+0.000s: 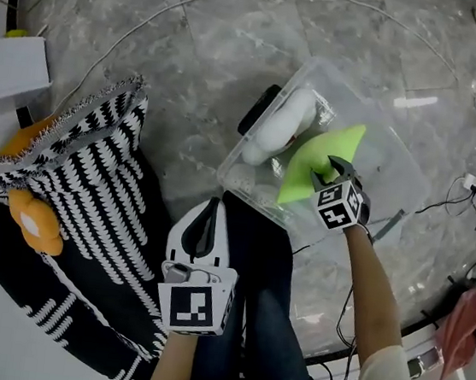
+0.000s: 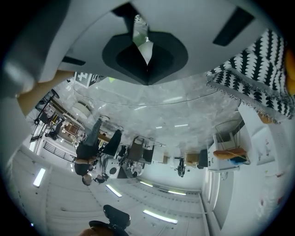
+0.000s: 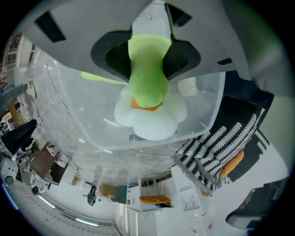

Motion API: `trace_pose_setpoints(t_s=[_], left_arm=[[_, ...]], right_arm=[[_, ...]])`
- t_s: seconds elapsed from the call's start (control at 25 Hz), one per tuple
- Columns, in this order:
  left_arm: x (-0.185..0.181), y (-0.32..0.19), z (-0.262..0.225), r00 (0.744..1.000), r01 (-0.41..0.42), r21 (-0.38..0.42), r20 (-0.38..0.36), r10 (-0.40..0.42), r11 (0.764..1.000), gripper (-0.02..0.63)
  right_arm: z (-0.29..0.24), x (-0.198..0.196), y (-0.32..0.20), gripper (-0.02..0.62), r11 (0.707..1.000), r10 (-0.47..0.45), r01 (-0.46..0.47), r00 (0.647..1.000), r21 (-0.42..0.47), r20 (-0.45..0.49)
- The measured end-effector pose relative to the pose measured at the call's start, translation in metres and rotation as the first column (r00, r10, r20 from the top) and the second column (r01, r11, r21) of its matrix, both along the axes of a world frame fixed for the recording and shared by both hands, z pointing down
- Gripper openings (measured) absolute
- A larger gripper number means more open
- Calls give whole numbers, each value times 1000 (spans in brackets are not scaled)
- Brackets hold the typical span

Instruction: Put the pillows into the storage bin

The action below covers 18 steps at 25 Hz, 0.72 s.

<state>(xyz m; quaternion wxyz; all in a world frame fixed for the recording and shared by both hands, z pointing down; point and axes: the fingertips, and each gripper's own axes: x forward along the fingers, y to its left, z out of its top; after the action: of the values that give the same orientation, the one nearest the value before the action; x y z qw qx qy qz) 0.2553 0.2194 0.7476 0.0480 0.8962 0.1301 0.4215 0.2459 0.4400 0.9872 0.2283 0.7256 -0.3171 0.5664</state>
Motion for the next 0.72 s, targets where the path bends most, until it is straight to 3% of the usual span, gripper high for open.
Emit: trace_pose_setpoints(t_s=[0.2, 0.44, 0.56, 0.72], left_arm=[[-16, 3, 29, 999, 20, -14, 42, -19, 1000, 14], [-29, -1, 34, 997, 53, -21, 62, -51, 998, 14], [-26, -7, 23, 996, 82, -20, 45, -81, 996, 14], [-17, -20, -9, 992, 129, -13, 2, -129, 992, 14]], right_arm=[[25, 17, -13, 221, 999, 8, -8, 1000, 46, 1], [31, 29, -38, 285, 998, 21, -22, 1000, 54, 11], [13, 35, -51, 402, 993, 77, -76, 997, 86, -4], [-37, 42, -65, 399, 976, 162, -153, 985, 157, -52]])
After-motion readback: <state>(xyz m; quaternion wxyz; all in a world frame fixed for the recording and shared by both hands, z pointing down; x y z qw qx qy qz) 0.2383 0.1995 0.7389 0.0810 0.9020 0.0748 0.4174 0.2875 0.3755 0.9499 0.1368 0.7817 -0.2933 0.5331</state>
